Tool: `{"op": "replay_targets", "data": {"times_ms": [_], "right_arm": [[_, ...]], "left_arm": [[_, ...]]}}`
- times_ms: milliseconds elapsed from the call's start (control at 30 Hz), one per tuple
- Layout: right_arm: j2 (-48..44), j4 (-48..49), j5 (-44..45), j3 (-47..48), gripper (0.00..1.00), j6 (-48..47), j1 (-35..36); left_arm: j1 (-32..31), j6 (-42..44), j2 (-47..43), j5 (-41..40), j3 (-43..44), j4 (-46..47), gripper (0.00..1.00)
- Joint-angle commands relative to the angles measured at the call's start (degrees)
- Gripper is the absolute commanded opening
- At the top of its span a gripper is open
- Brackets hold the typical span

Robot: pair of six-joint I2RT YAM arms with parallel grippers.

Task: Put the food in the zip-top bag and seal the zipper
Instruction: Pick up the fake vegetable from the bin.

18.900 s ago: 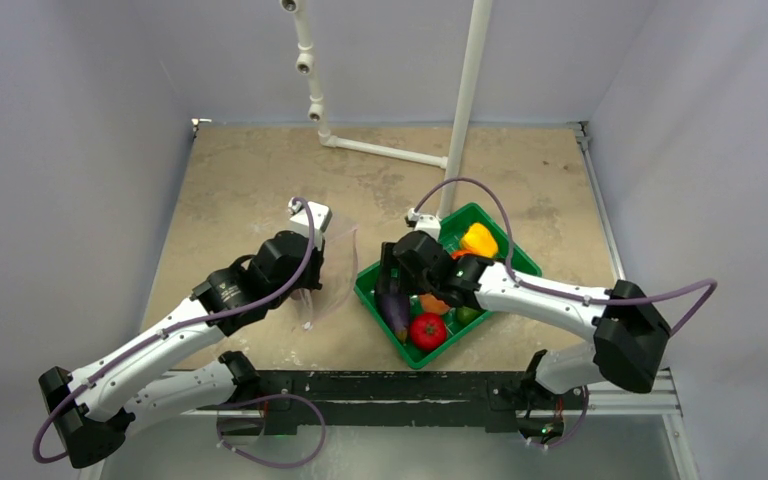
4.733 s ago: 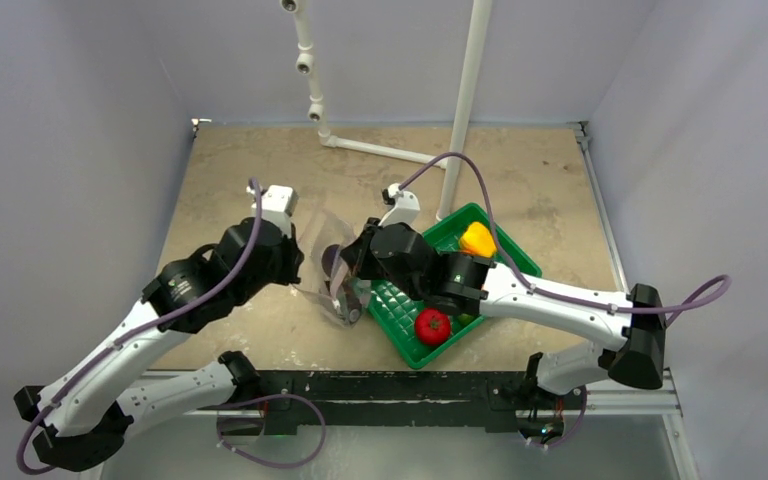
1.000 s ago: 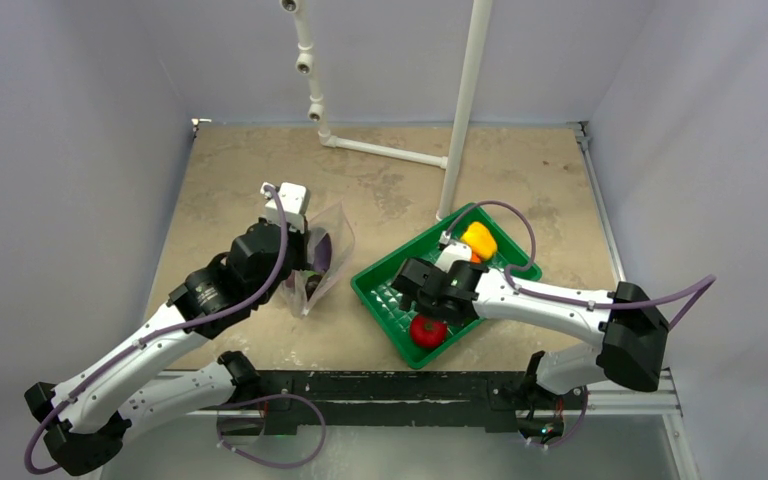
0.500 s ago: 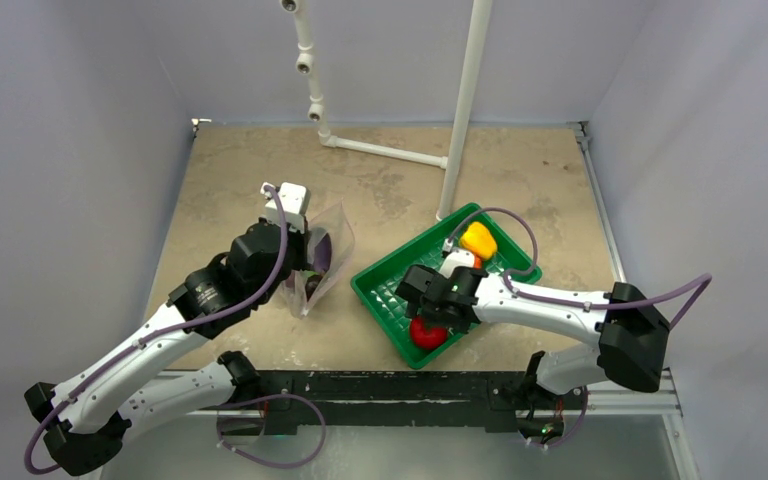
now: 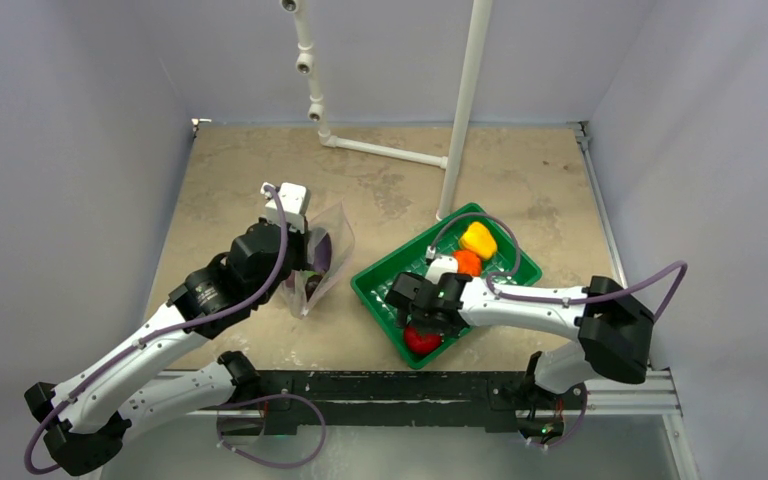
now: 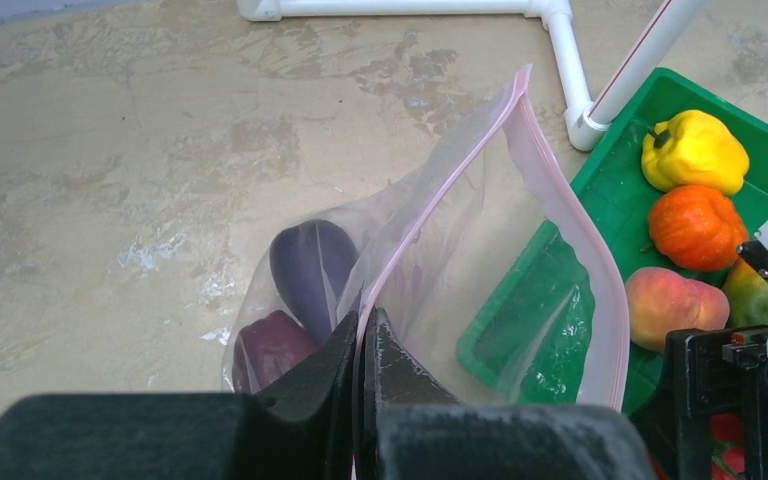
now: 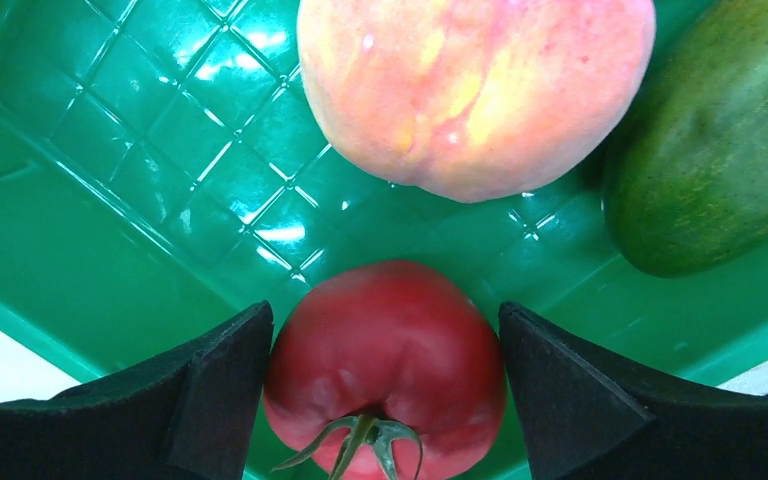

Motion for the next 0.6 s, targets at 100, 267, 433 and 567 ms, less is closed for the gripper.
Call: {"op": "replay_targets", "data": {"times_ms": [100, 267, 433, 567], "right_arm": [[1.8, 1.2, -0.7, -0.6, 0.84, -1.5, 1.7], [2.7, 1.9, -1.3, -0.4, 0.79, -2.1, 2.6], [1.2, 1.6, -1.1, 0.0, 0.59, -2.2, 3.0], [-1.1, 0.8, -0.4, 0.7, 0.32, -1.4, 3.0]], "left_arm": [[0.4, 1.1, -0.3, 0.2, -0.4, 0.8, 0.00], [0.4, 1.1, -0.1, 0.2, -0.4, 0.7, 0.00], [0.4, 1.1, 0.0, 0.2, -0.4, 0.7, 0.00], [0.4, 1.1, 0.1, 0.2, -0.5, 0.7, 0.00]]}}
